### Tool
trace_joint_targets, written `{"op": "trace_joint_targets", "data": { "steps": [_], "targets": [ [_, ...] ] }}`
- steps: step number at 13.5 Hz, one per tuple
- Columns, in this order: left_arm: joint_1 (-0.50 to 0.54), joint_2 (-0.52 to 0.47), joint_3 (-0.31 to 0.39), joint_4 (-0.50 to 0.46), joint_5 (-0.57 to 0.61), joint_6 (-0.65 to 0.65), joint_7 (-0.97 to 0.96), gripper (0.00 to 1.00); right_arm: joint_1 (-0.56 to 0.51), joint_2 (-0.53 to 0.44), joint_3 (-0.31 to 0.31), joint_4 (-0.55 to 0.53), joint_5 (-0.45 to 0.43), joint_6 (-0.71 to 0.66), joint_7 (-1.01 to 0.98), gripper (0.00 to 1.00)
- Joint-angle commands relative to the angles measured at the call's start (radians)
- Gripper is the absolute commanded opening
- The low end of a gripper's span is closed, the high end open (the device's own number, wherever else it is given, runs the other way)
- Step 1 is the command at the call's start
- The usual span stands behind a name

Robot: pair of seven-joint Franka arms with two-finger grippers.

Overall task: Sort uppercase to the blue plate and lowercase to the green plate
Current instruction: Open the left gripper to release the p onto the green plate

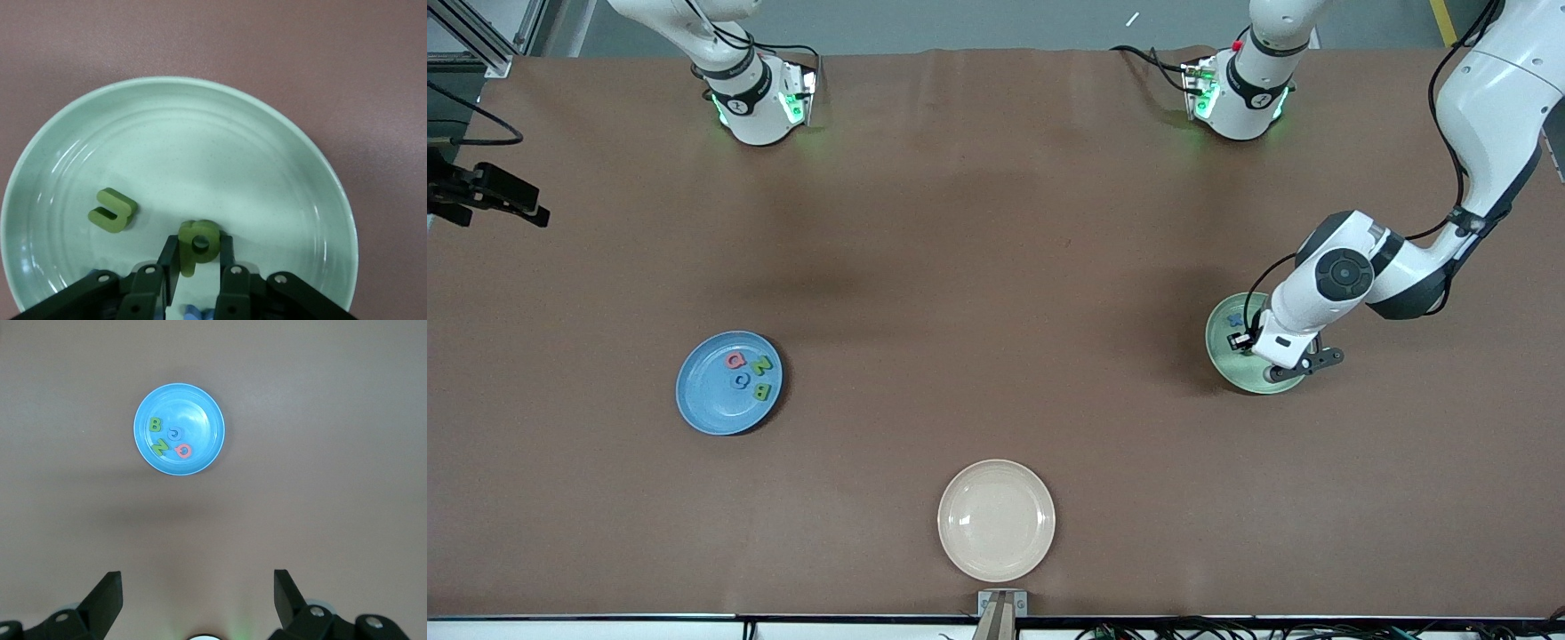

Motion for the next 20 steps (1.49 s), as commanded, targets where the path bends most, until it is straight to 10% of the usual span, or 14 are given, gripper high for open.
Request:
{"op": "trace_joint_targets", "data": {
  "steps": [1, 3, 6, 15, 20],
  "targets": [
    [-0.007, 0.009, 0.010, 0.011, 0.026, 0.010, 0.002, 0.30, 0.000, -0.044, 0.005, -0.038, -0.012, 0.005, 0.011, 1.00],
    [-0.005, 0.001, 0.010, 0.011, 0.024, 0.009, 0.000, 0.79, 0.000, -0.046, 0.005, -0.040, -0.012, 0.007, 0.011, 1.00],
    [-0.004, -0.018, -0.020, 0.046, 0.010, -0.057, 0.000, 1.00, 0.000, -0.041, 0.005, -0.026, -0.011, 0.019, 0.011, 1.00],
    [0.013, -0.031, -0.074, 0.121, -0.003, -0.120, 0.024, 1.00, -0.004, -0.039, 0.003, -0.024, -0.001, 0.030, 0.011, 1.00],
    [-0.129, -0.135, 0.054, 0.195, -0.351, -0.120, 0.311, 0.99, -0.002, -0.055, 0.005, -0.067, -0.001, 0.030, 0.011, 1.00]
  ]
}}
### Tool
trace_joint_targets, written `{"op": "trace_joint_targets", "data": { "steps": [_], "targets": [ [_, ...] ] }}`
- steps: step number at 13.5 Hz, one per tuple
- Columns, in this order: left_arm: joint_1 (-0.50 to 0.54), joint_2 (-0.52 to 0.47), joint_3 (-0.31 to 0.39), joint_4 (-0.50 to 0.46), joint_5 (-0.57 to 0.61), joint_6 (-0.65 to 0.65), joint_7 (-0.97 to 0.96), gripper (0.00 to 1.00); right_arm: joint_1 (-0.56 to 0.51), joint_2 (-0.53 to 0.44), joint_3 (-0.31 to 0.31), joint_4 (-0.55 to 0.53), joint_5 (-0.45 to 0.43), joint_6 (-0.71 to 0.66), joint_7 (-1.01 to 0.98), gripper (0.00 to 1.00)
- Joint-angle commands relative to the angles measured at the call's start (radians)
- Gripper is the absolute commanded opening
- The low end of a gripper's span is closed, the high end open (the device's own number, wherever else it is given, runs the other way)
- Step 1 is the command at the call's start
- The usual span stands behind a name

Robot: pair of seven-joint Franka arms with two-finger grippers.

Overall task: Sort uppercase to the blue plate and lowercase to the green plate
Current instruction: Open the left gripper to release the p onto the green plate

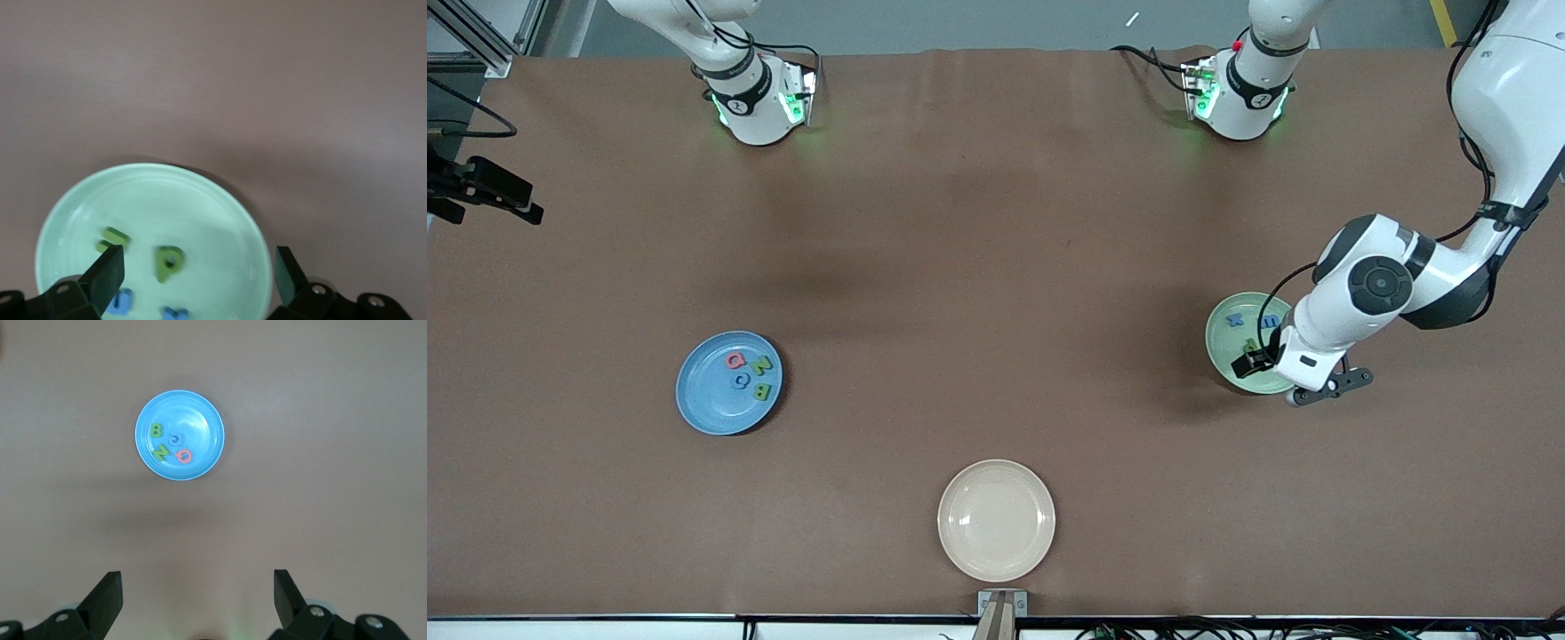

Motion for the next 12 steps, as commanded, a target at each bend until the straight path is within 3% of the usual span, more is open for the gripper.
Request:
{"op": "trace_joint_targets", "data": {
  "steps": [1, 3, 10, 12],
  "targets": [
    [-0.159, -0.139, 0.177, 0.022, -0.215, -0.017, 0.187, 0.99, -0.002, -0.040, 0.005, -0.059, -0.001, 0.016, 0.011, 1.00],
    [-0.300, -0.201, 0.325, 0.030, -0.351, -0.017, 0.291, 0.99, -0.002, -0.040, 0.005, -0.060, -0.001, 0.018, 0.011, 1.00],
    [-0.642, -0.311, 0.678, 0.028, -0.663, -0.017, 0.506, 0.99, -0.002, -0.040, 0.005, -0.059, -0.001, 0.030, 0.011, 1.00],
    [-0.808, -0.331, 0.842, 0.022, -0.747, -0.017, 0.566, 0.99, -0.002, -0.040, 0.005, -0.059, -0.001, 0.030, 0.011, 1.00]
  ]
}}
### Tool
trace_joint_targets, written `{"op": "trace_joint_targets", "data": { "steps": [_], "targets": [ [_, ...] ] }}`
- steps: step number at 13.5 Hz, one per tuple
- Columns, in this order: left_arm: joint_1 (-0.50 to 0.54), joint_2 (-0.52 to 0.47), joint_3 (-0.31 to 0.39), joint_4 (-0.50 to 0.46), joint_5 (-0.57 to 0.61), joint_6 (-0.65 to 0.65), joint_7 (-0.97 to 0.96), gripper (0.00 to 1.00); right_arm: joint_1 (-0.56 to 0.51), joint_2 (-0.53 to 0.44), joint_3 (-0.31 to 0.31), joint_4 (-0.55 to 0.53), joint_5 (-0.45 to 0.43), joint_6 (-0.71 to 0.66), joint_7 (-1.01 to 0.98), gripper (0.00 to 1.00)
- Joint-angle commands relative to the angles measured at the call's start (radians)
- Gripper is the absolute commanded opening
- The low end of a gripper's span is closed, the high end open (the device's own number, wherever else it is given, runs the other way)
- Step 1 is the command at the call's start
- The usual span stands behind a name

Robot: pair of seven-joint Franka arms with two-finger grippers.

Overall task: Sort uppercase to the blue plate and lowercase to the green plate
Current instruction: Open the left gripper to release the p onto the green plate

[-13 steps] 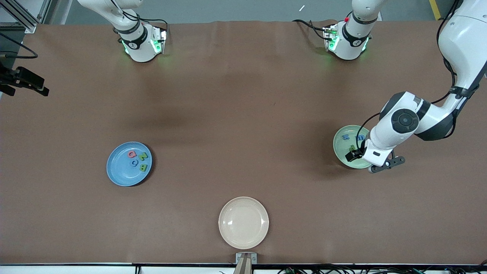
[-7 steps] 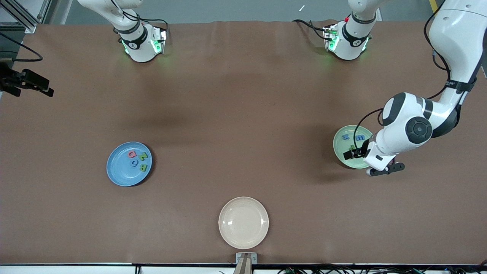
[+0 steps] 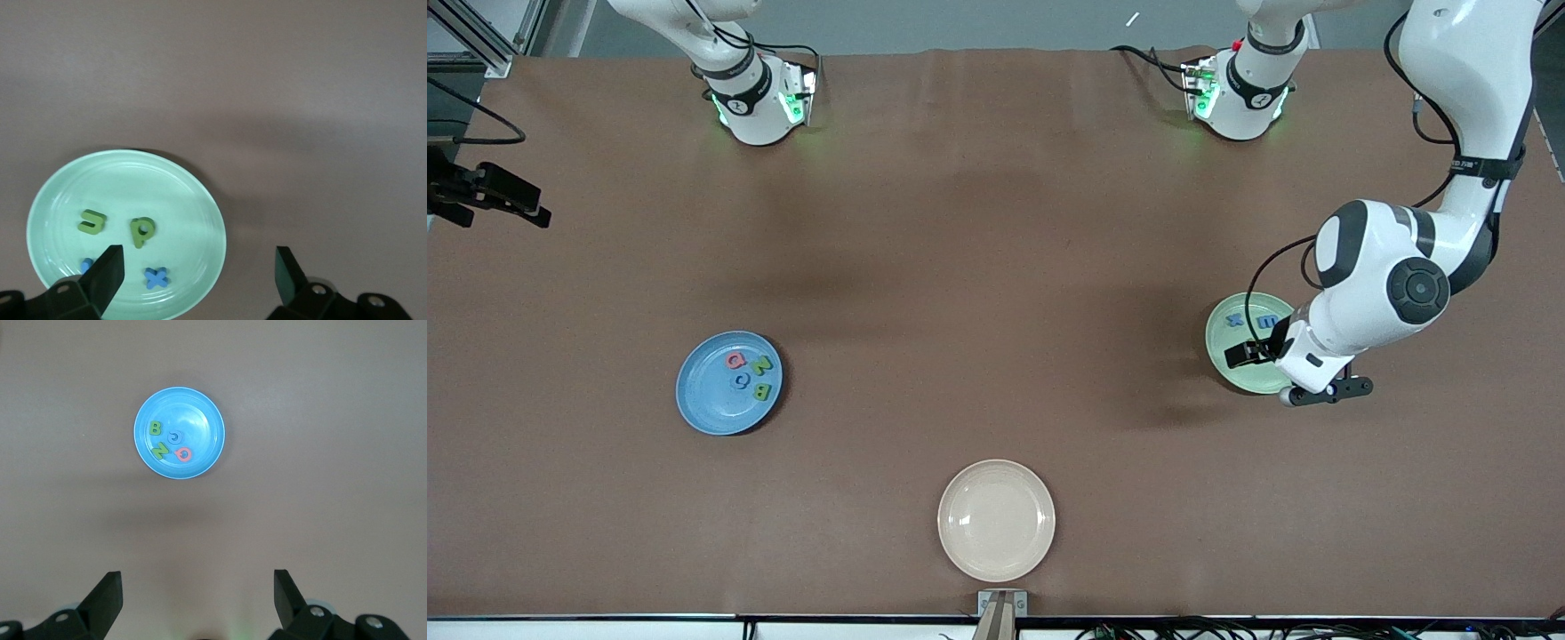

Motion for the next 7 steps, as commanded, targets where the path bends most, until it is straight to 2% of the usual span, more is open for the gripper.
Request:
{"op": "trace_joint_targets", "data": {
  "steps": [1, 2, 7],
  "targets": [
    [-0.223, -0.051, 0.224, -0.019, -0.088, -0.015, 0.058, 0.99, -0.002, -0.039, 0.005, -0.042, -0.001, 0.016, 0.011, 1.00],
    [-0.274, -0.062, 0.282, -0.019, -0.083, -0.015, 0.058, 0.99, -0.002, -0.039, 0.005, -0.042, 0.000, 0.018, 0.011, 1.00],
    [-0.255, -0.126, 0.291, -0.013, -0.034, -0.062, 0.073, 0.99, -0.005, -0.038, 0.005, -0.042, 0.006, 0.027, 0.011, 1.00]
  ]
}}
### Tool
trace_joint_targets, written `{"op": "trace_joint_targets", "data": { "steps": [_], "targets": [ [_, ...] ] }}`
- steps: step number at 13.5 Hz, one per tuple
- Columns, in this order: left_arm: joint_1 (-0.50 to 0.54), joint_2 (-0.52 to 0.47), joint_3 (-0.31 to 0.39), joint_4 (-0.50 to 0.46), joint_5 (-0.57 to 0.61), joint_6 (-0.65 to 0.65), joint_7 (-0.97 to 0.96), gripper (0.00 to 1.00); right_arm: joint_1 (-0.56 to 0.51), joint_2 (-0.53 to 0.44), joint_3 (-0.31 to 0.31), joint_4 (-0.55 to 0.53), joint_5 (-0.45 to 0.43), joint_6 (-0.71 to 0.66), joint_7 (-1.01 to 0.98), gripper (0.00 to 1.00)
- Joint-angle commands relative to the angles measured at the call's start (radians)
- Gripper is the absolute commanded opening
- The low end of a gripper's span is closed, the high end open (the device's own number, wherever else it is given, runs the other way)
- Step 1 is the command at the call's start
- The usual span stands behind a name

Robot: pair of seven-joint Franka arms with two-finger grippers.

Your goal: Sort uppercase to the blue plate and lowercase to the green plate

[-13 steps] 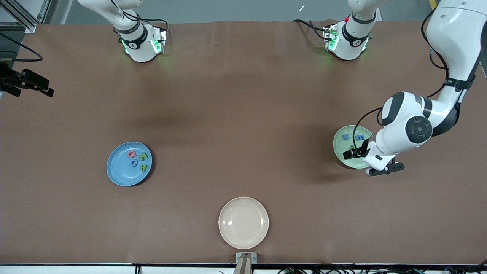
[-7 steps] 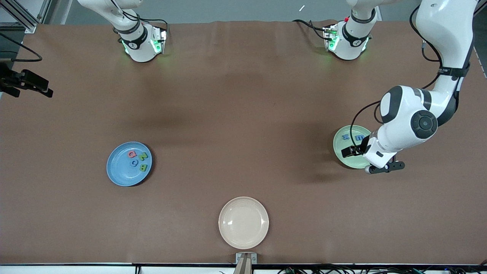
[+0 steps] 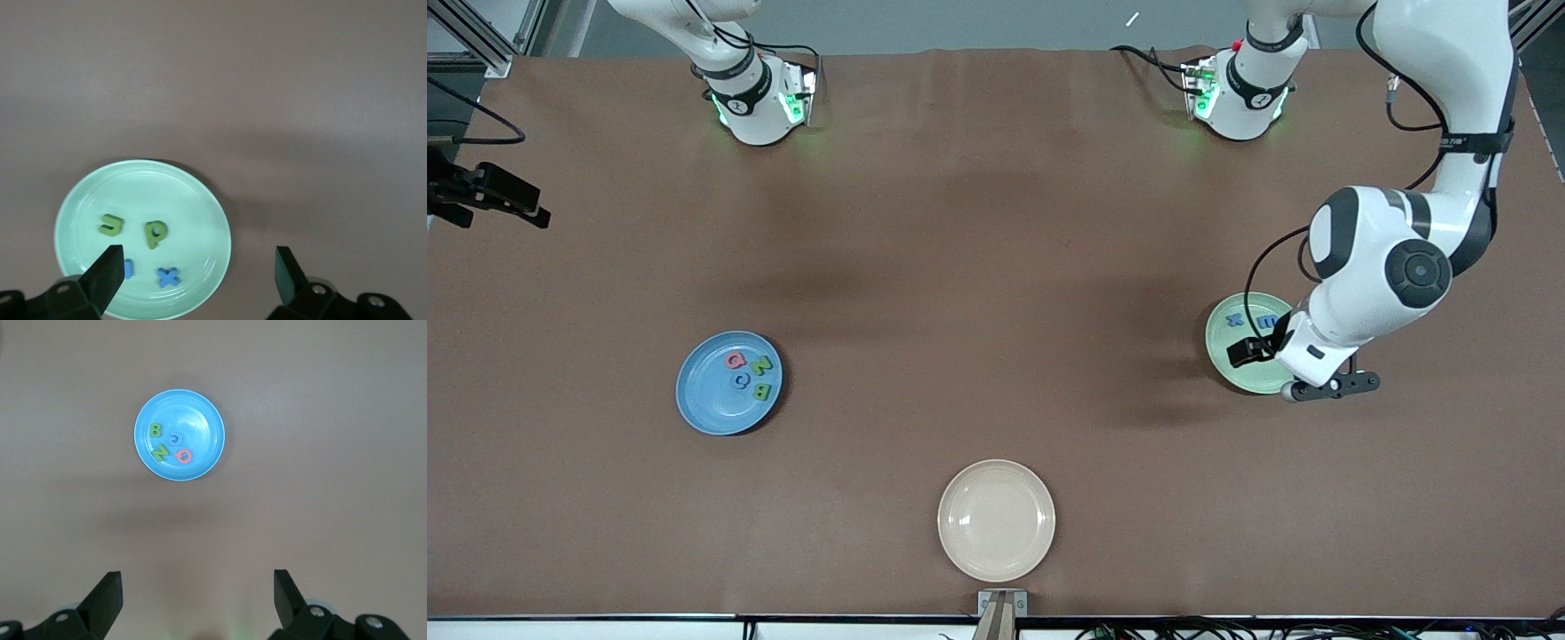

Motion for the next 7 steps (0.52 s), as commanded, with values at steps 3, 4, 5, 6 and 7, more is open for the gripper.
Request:
{"op": "trace_joint_targets", "data": {
  "steps": [3, 4, 5, 6, 7],
  "targets": [
    [0.019, -0.099, 0.003, -0.014, 0.051, -0.062, 0.033, 0.99, -0.007, -0.037, 0.005, -0.040, 0.007, 0.030, 0.011, 1.00],
    [0.025, -0.102, -0.002, -0.014, 0.075, -0.066, 0.033, 0.99, -0.007, -0.037, 0.005, -0.040, 0.009, 0.030, 0.011, 1.00],
    [0.044, -0.108, -0.005, -0.010, 0.075, -0.089, 0.039, 0.99, -0.007, -0.039, 0.005, -0.040, 0.009, 0.032, 0.011, 1.00],
    [0.048, -0.119, -0.007, -0.011, 0.080, -0.094, 0.055, 0.99, -0.007, -0.039, 0.005, -0.040, 0.009, 0.032, 0.011, 1.00],
    [0.064, -0.120, -0.008, -0.008, 0.085, -0.110, 0.075, 0.99, -0.007, -0.039, 0.005, -0.040, 0.009, 0.033, 0.011, 1.00]
  ]
}}
